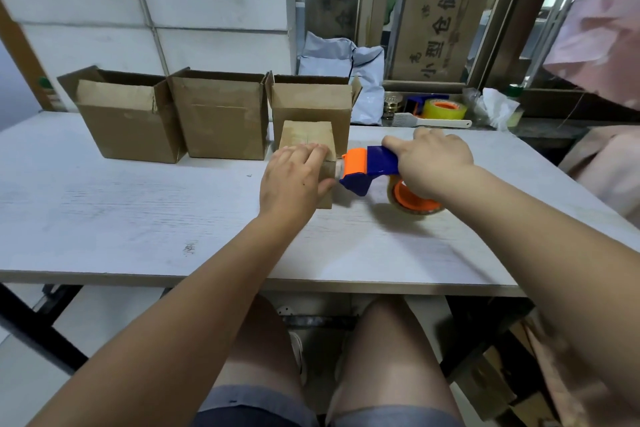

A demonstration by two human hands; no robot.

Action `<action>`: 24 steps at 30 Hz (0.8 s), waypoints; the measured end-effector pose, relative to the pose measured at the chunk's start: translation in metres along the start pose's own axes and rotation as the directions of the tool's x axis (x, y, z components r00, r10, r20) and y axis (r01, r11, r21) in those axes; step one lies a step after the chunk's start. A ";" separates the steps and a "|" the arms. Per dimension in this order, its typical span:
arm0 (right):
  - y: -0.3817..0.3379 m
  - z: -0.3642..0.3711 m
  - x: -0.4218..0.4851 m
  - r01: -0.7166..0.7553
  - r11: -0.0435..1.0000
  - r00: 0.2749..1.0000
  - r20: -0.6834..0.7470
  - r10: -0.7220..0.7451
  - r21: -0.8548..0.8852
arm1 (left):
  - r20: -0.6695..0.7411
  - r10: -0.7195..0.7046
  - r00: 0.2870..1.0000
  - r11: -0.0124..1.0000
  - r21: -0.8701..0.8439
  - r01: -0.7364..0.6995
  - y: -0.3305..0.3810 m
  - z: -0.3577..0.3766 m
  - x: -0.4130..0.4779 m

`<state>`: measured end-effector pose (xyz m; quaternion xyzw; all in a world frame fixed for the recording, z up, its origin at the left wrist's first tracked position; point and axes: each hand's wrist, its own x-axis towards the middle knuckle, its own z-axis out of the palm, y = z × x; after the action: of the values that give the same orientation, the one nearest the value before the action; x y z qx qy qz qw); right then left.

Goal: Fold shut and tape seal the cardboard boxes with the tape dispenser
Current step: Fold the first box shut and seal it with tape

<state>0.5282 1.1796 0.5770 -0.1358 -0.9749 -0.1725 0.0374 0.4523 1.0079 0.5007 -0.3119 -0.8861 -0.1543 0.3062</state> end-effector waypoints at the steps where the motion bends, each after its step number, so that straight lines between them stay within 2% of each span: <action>1: -0.002 -0.003 0.001 0.004 1.000 1.000 0.010 -0.004 -0.007 | 0.038 0.009 0.999 1.000 0.013 -0.009 0.001 -0.001 -0.001; 4: -0.005 -0.012 0.003 0.027 0.999 0.999 0.045 -0.026 -0.022 | 0.145 0.032 0.989 0.996 0.080 -0.044 0.005 -0.007 -0.004; 7: -0.008 -0.022 0.002 0.053 0.996 0.998 0.040 -0.050 -0.069 | 0.191 0.013 0.982 0.989 0.140 -0.040 0.012 -0.011 -0.005; 12: -0.012 -0.037 0.009 0.101 0.975 0.995 0.010 -0.101 -0.199 | 0.136 -0.120 0.983 0.992 0.057 0.113 0.027 -0.008 0.001; 16: -0.019 -0.045 0.015 0.104 0.962 0.995 0.023 -0.101 -0.254 | 0.109 -0.183 0.977 0.981 0.083 0.175 0.034 -0.001 0.004; 21: -0.021 -0.053 0.018 0.105 0.948 0.994 0.039 -0.098 -0.299 | 0.206 -0.223 0.953 0.972 0.121 0.201 0.035 -0.003 0.008; 24: -0.023 -0.056 0.019 0.106 0.945 0.994 0.070 -0.089 -0.310 | 0.231 -0.239 0.943 0.971 0.085 0.225 0.036 -0.004 0.008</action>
<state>0.5055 1.1442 0.6241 -0.0963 -0.9413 -0.3230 -0.0201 0.4727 1.0371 0.5118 -0.2128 -0.9511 -0.1252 0.1854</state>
